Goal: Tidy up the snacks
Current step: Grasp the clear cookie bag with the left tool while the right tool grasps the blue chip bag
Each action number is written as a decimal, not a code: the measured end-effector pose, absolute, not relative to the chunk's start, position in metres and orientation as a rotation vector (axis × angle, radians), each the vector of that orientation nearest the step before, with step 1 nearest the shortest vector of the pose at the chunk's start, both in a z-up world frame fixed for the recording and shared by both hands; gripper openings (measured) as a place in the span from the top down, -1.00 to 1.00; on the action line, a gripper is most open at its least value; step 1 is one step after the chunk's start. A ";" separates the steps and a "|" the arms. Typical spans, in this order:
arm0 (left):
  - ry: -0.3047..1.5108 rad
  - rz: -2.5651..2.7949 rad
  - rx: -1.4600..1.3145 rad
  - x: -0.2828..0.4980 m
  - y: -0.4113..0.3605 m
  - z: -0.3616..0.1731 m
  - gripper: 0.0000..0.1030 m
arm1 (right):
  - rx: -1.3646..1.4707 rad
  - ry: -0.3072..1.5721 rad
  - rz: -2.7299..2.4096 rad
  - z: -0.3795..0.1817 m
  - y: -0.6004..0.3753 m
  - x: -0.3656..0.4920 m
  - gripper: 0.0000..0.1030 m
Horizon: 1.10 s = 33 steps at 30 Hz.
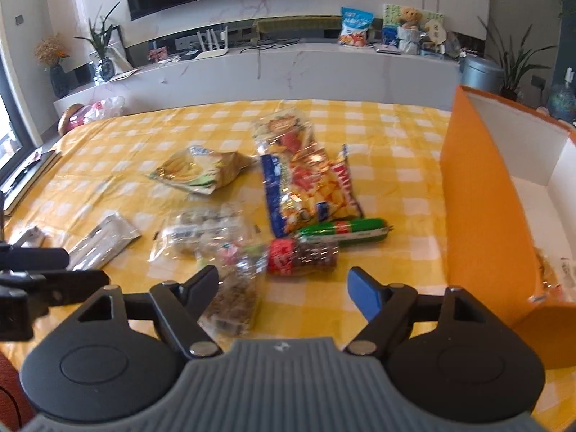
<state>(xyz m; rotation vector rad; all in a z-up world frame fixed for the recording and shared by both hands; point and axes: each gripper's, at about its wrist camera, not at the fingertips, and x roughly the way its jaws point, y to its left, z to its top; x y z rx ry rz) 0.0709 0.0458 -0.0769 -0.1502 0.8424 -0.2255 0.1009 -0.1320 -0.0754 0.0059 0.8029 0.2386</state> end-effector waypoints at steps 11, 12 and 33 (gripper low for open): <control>0.834 -0.240 -0.177 0.087 0.006 -0.109 -0.72 | -0.028 0.749 0.171 -0.081 -0.163 0.120 -0.33; 0.836 -0.240 -0.162 0.088 0.003 -0.111 -0.72 | -0.008 0.750 0.179 -0.081 -0.166 0.121 -0.33; 0.785 -0.137 -0.050 0.087 0.002 -0.103 0.14 | -0.093 0.696 0.286 -0.099 -0.146 0.139 -0.62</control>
